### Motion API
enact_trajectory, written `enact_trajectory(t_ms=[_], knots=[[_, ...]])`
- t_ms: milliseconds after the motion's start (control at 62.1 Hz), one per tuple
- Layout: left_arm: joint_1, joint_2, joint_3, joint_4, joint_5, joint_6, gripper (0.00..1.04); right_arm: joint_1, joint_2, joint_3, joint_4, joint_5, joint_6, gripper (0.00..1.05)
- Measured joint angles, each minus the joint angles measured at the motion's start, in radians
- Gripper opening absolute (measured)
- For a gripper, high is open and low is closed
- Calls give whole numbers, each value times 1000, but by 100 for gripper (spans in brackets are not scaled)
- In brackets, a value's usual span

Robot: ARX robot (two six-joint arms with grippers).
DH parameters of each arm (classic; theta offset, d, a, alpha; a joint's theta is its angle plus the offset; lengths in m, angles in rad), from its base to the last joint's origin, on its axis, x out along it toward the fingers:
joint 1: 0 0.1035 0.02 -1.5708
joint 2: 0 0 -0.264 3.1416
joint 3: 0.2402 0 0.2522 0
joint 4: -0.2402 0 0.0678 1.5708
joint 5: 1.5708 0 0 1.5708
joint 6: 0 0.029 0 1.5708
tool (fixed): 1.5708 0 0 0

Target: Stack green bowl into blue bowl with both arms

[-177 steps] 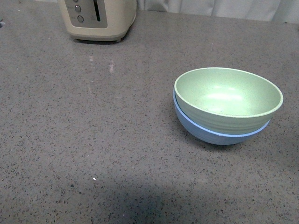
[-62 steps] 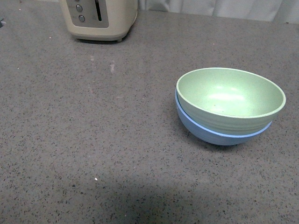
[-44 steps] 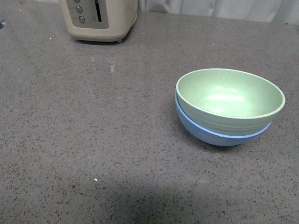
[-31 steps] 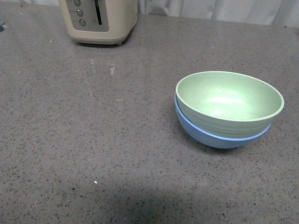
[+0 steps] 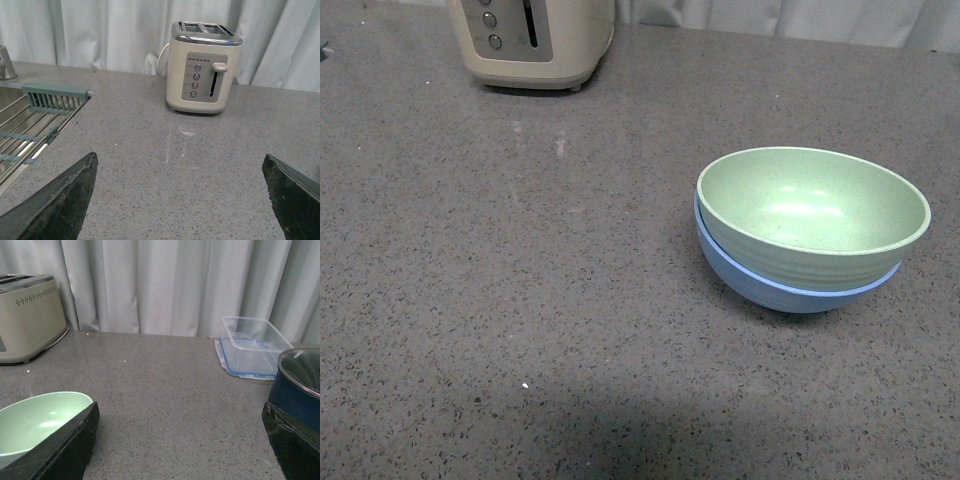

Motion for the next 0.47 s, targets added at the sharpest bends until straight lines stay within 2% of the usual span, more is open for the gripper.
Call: enact_trajectory(t_ms=[467], knots=[[0, 0, 0, 0, 0, 0, 98, 0, 0, 0, 0, 0, 0, 95]])
